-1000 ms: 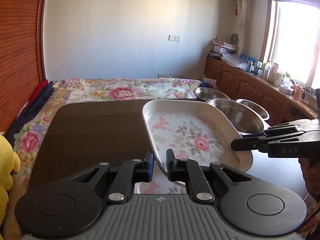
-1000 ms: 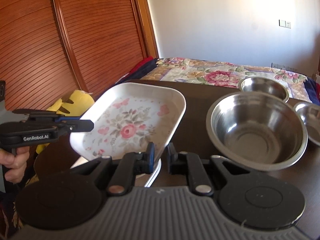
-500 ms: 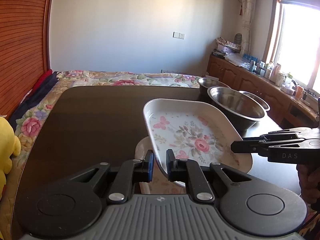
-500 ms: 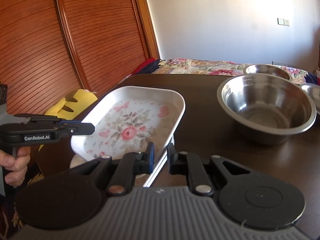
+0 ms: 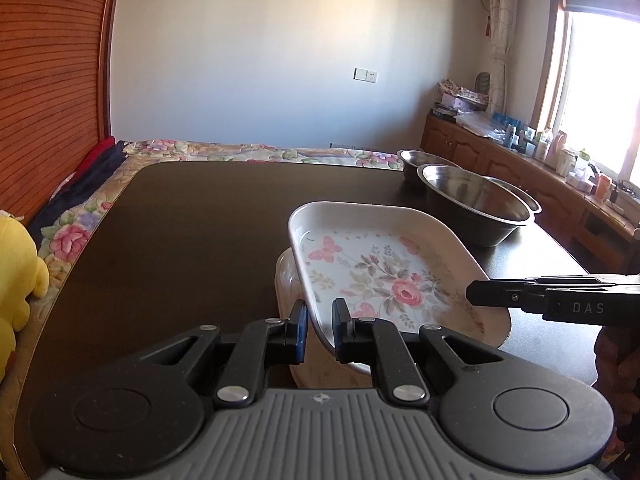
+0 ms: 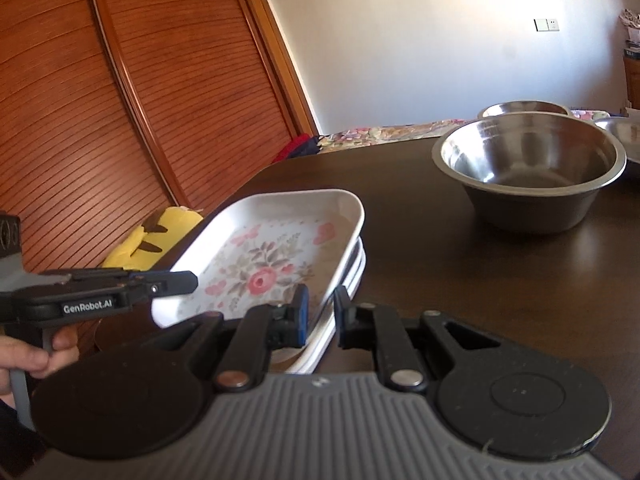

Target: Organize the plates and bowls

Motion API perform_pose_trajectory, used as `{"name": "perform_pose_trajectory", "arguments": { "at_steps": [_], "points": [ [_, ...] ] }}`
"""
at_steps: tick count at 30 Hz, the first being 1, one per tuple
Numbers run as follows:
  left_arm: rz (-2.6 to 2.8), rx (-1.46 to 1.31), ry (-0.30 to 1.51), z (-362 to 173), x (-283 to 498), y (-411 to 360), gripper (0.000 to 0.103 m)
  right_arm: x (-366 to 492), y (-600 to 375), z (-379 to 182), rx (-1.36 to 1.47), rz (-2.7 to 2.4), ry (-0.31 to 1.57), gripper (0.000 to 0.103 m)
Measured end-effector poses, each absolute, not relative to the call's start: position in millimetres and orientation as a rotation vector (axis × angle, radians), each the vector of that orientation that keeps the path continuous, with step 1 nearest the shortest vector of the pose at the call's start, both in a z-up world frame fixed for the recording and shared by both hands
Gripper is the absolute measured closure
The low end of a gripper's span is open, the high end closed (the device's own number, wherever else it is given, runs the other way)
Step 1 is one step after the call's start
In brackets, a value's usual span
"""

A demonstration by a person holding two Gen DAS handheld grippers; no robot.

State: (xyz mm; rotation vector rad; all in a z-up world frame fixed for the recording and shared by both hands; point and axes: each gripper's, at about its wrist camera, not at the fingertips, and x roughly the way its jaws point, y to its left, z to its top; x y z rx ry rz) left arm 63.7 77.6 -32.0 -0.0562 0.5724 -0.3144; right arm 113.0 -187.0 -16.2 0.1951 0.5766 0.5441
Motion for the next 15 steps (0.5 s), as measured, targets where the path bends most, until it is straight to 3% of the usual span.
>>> {"name": "perform_pose_trajectory", "arguments": {
  "at_steps": [15],
  "points": [
    [-0.295,-0.058,0.568,-38,60,79,0.089,99,-176,-18,0.118,0.499,0.512,0.088]
  ]
}}
